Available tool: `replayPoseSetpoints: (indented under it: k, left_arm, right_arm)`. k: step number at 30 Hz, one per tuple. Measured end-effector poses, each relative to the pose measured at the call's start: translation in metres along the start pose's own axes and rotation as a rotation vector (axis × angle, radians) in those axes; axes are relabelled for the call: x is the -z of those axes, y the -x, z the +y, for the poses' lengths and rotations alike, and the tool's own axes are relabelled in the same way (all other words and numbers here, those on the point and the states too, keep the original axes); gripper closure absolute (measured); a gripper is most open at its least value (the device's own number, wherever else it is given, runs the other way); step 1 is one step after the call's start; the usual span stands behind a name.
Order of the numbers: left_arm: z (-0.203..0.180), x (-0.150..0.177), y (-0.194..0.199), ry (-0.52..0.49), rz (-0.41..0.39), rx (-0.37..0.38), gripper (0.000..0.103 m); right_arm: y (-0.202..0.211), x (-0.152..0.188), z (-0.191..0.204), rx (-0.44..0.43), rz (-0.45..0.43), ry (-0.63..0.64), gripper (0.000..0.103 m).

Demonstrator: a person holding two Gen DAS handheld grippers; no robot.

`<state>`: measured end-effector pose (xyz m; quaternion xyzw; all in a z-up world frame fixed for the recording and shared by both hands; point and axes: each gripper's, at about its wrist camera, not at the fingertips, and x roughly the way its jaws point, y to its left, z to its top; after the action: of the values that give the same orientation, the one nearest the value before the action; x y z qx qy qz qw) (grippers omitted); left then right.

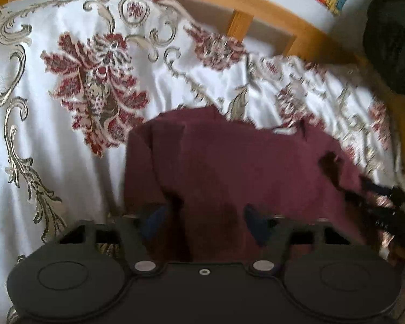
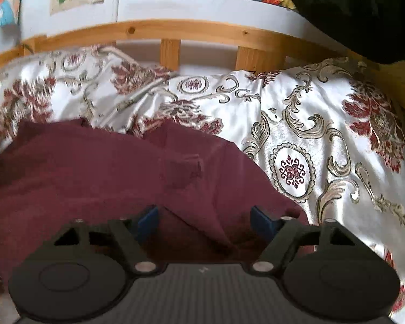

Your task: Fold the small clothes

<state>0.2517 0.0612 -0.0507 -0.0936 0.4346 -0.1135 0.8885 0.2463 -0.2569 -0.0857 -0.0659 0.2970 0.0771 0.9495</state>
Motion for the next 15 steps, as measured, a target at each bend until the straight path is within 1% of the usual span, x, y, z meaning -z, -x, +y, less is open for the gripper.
replayPoseSetpoints:
  k: [1,2,3,4,7,9,11,13,15]
  left_arm:
    - [0.002,0.001,-0.003,0.002,0.013,-0.002,0.084]
    - [0.004,0.002,-0.005,0.013,0.018,-0.008,0.097]
    - [0.007,0.004,-0.004,0.024,0.012,-0.010,0.097]
    - [0.007,0.005,-0.003,0.024,0.003,-0.011,0.098]
    - [-0.002,0.009,0.007,-0.026,-0.041,-0.042,0.098]
    - [-0.004,0.010,0.010,-0.036,-0.051,-0.047,0.098]
    - [-0.001,0.009,0.005,-0.019,-0.031,-0.045,0.097]
    - [0.005,0.009,-0.003,0.005,-0.004,-0.044,0.096]
    - [0.011,0.009,-0.010,0.036,0.017,-0.040,0.091]
  right_arm:
    - [-0.006,0.000,0.001,0.004,0.008,0.015,0.057]
    - [-0.011,0.001,0.000,0.004,0.017,0.019,0.074]
    - [-0.013,0.001,-0.001,0.006,0.020,0.011,0.095]
    - [-0.013,0.000,-0.003,0.010,0.003,-0.006,0.095]
    - [-0.002,-0.005,-0.014,0.027,-0.064,-0.083,0.096]
    - [0.004,-0.007,-0.025,0.035,-0.082,-0.146,0.096]
    - [-0.002,-0.003,-0.034,0.026,-0.034,-0.196,0.096]
    - [-0.010,0.003,-0.038,0.030,0.017,-0.219,0.096]
    - [-0.013,0.005,-0.040,0.043,0.030,-0.226,0.097]
